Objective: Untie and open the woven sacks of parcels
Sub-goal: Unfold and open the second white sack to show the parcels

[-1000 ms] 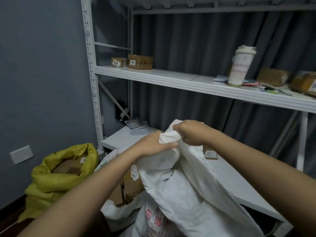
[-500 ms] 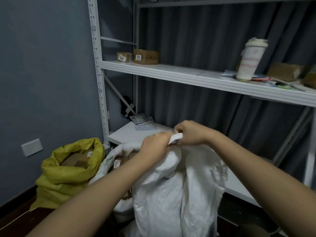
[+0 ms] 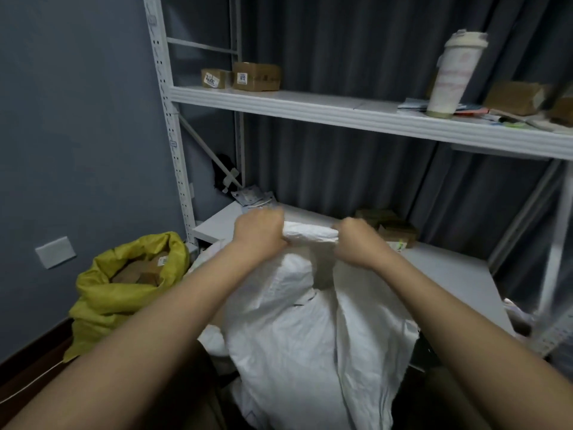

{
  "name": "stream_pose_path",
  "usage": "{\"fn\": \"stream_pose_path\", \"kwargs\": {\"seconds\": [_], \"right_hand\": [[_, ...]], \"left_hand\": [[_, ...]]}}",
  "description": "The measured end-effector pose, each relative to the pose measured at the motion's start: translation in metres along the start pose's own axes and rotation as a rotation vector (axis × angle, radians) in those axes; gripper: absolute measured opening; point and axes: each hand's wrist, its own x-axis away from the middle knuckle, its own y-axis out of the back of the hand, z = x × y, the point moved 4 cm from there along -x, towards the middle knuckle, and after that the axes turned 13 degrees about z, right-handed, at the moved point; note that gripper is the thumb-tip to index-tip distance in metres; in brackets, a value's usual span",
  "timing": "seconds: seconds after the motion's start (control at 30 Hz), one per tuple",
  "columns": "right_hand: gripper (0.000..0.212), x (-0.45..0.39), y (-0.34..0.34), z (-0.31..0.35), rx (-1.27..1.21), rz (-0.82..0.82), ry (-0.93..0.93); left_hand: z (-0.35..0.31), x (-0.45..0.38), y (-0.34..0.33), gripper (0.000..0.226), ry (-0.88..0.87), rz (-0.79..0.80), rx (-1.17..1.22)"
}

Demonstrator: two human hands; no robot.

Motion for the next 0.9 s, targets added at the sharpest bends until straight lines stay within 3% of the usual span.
{"fn": "stream_pose_path", "kwargs": {"seconds": [0.03, 0.1, 0.17, 0.23, 0.27, 0.3, 0.33, 0.4, 0.43, 0.5, 0.57, 0.6, 0.77, 0.83, 0.9], "right_hand": [[0.012, 0.000, -0.008, 0.002, -0.183, 0.168, 0.046], [0.015, 0.004, -0.015, 0.002, -0.351, 0.344, 0.087], [0.013, 0.008, -0.016, -0.002, -0.088, 0.175, 0.020], [0.010, 0.012, -0.021, -0.003, 0.156, -0.111, -0.108], [0.012, 0.013, -0.027, -0.001, 0.133, -0.141, -0.123], [0.012, 0.011, -0.034, 0.001, 0.024, -0.079, -0.086], [0.008, 0.009, -0.039, 0.002, -0.180, 0.046, -0.027], [0.017, 0.013, -0.043, 0.006, -0.535, 0.328, 0.044], [0.020, 0.016, -0.044, 0.005, -0.548, 0.372, 0.067], [0.017, 0.019, -0.042, -0.001, -0.242, 0.206, 0.057], [0.013, 0.027, -0.037, -0.008, -0.023, -0.119, -0.055], [0.010, 0.030, -0.033, -0.011, 0.006, -0.228, -0.113], [0.026, 0.009, 0.024, -0.033, 0.131, -0.319, -0.234], [0.030, 0.008, 0.046, -0.036, 0.047, -0.422, -0.172], [0.031, 0.016, 0.052, -0.029, -0.016, -0.612, 0.017]], "left_hand": [[-0.016, 0.009, -0.003, 0.037, 0.008, -0.149, -0.181], [-0.043, 0.020, -0.017, 0.028, -0.109, -0.249, -0.269], [-0.029, 0.017, -0.027, 0.010, -0.143, -0.067, -0.012], [-0.004, 0.005, -0.026, 0.022, -0.087, 0.193, 0.344], [0.000, 0.001, -0.026, 0.024, -0.062, 0.196, 0.347], [-0.002, 0.003, -0.023, 0.025, -0.027, 0.147, 0.239], [-0.010, 0.009, -0.020, 0.026, -0.045, -0.100, 0.022], [-0.035, 0.024, -0.027, 0.033, -0.165, -0.163, -0.181], [-0.037, 0.023, -0.031, 0.031, -0.204, -0.221, -0.193], [-0.029, 0.019, -0.029, 0.015, -0.246, -0.105, -0.127], [-0.003, 0.004, -0.026, 0.027, -0.183, 0.103, 0.224], [0.005, -0.002, -0.021, 0.036, -0.166, 0.126, 0.335], [0.019, -0.024, 0.029, 0.040, -0.029, -0.201, 0.273], [0.019, -0.033, 0.038, 0.036, 0.001, -0.250, 0.222], [0.019, -0.039, 0.041, 0.044, -0.003, -0.259, 0.270]]}}
